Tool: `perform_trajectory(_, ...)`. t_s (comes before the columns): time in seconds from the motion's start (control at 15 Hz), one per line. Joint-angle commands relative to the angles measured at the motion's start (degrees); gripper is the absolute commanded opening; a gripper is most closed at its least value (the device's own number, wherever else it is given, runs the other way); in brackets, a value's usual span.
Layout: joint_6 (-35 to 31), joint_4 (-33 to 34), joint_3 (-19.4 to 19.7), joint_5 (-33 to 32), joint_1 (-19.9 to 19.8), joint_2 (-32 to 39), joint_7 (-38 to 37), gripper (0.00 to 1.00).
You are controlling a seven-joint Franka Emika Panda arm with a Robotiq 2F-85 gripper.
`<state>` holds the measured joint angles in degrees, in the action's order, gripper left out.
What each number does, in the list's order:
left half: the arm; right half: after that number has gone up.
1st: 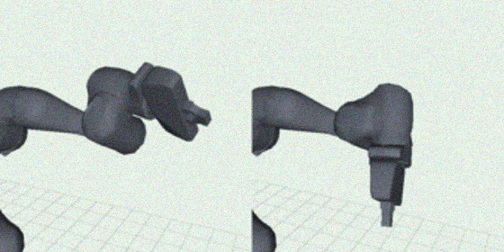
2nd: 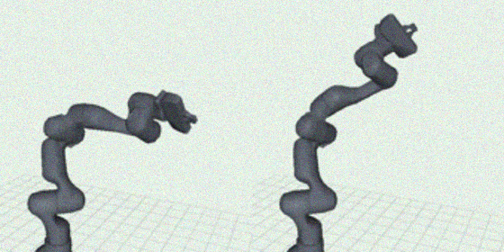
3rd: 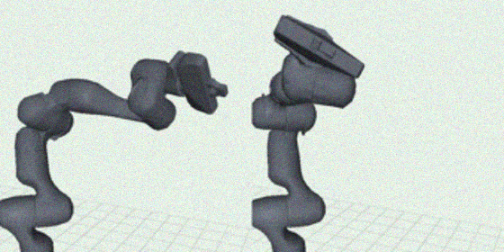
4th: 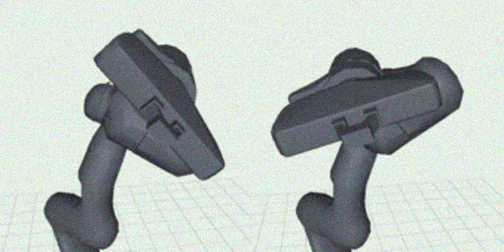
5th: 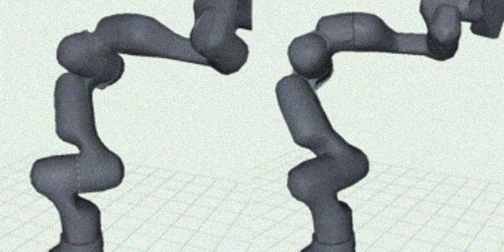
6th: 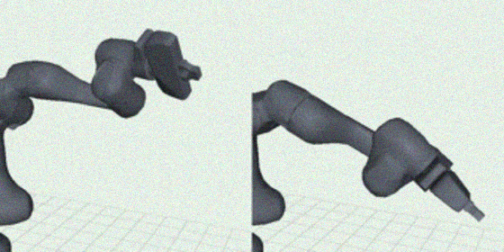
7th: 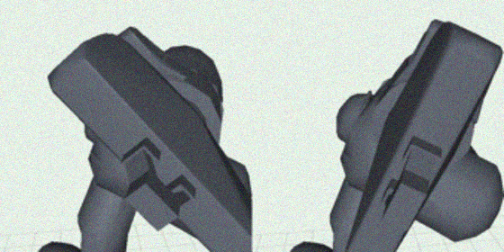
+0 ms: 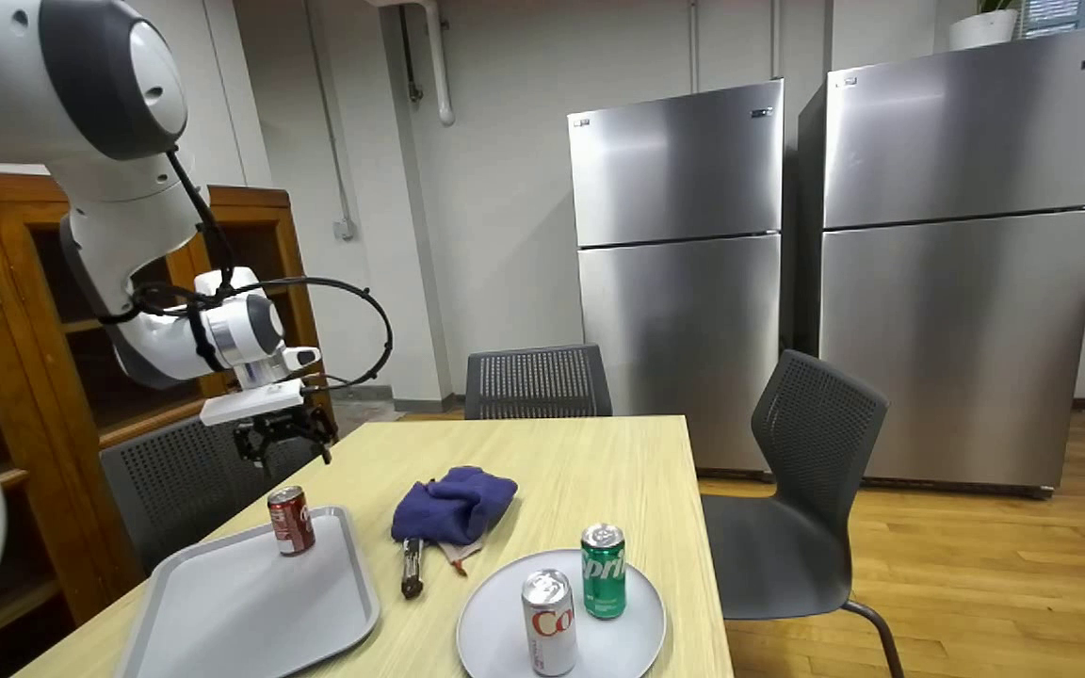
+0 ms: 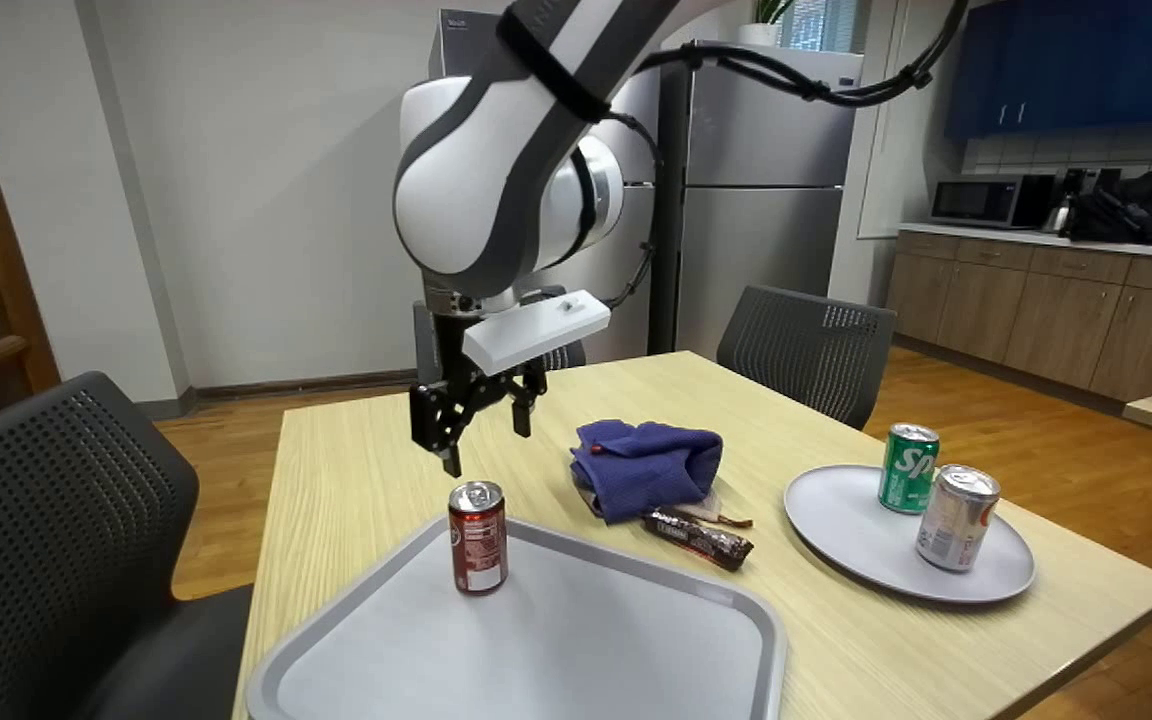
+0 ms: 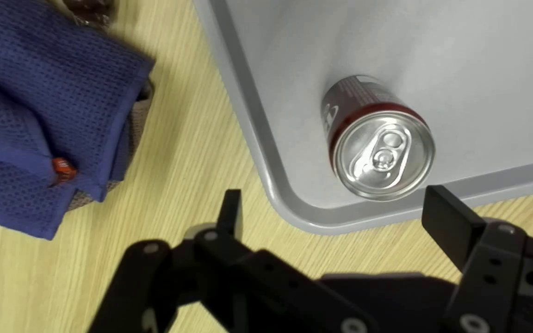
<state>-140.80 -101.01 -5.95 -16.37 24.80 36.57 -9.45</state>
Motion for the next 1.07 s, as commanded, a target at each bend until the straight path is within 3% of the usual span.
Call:
perform_trajectory(0.0,2.27,-5.27,1.06,1.01,-1.31,-6.11,-2.20,1.00)
perform_trajectory(0.53,1.58,-16.53,4.70,0.63,-5.06,-15.20,-9.15,1.00)
perform_trajectory(1.0,-1.27,-27.82,6.59,3.06,-11.86,-22.86,-11.30,1.00)
